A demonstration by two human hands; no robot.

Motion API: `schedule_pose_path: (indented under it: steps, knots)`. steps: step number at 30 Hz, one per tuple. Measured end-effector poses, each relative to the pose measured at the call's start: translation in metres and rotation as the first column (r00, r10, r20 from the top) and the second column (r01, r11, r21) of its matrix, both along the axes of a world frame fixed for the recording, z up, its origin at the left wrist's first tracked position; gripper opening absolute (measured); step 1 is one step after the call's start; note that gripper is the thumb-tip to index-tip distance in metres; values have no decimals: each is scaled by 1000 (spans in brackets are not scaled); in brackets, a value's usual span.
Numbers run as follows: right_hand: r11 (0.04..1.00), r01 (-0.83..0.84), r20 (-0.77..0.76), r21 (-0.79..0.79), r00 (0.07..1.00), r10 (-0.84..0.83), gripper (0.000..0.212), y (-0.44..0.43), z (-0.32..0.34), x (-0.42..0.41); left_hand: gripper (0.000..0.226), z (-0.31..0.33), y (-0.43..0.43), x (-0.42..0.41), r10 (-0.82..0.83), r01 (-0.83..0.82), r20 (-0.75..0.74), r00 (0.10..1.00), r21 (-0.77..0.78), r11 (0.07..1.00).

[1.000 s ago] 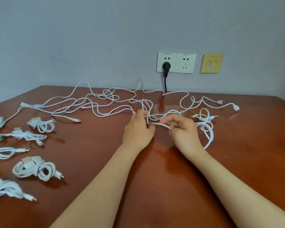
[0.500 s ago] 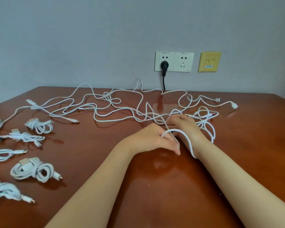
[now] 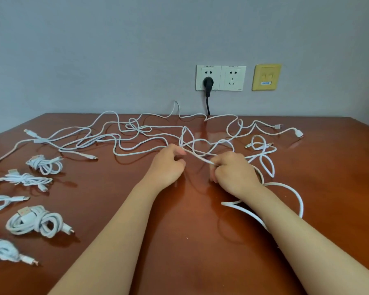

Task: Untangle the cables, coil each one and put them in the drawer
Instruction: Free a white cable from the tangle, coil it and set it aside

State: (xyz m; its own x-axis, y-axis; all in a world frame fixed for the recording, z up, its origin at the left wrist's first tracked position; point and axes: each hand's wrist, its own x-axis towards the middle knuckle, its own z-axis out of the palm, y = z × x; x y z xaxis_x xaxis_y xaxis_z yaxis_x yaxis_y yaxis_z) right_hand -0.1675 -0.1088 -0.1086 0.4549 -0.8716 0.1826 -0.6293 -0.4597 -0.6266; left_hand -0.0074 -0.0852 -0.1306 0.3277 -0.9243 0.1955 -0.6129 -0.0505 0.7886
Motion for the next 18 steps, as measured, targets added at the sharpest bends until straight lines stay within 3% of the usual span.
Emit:
schedule_pose_path:
  steps: [2,3,6,8,10,12,15,17,18]
  knots:
    - [981,-178,1,76,984,178,25,5,2,2,24,0,-1,0,48,-54,-131,990,-43,998]
    - [956,-264,74,128,964,257,27,8,4,3,25,-1,-1,1,44,-51,-112,993,-58,997]
    - [895,-352,212,276,930,300,28,9,9,1,14,-4,0,2,-10,18,160,987,-46,999]
    - [915,-297,191,274,949,251,24,3,11,1,13,-5,2,1,-49,58,207,977,-39,998]
    - [919,-213,251,331,959,131,34,-1,12,3,13,-2,5,-2,-86,98,176,981,-59,993]
    - [950,-122,316,288,948,26,41,-3,7,5,15,1,7,-5,-139,157,195,971,-81,984]
    - [983,16,461,184,881,-101,28,-6,-1,5,16,2,8,-12,-234,255,265,935,-46,966]
    - [979,109,536,173,823,-186,7,-9,-4,4,18,2,8,-13,-272,285,256,928,-16,958]
    - [976,163,546,146,809,-217,10,-10,-5,4,20,1,8,-13,-277,289,248,928,-10,957]
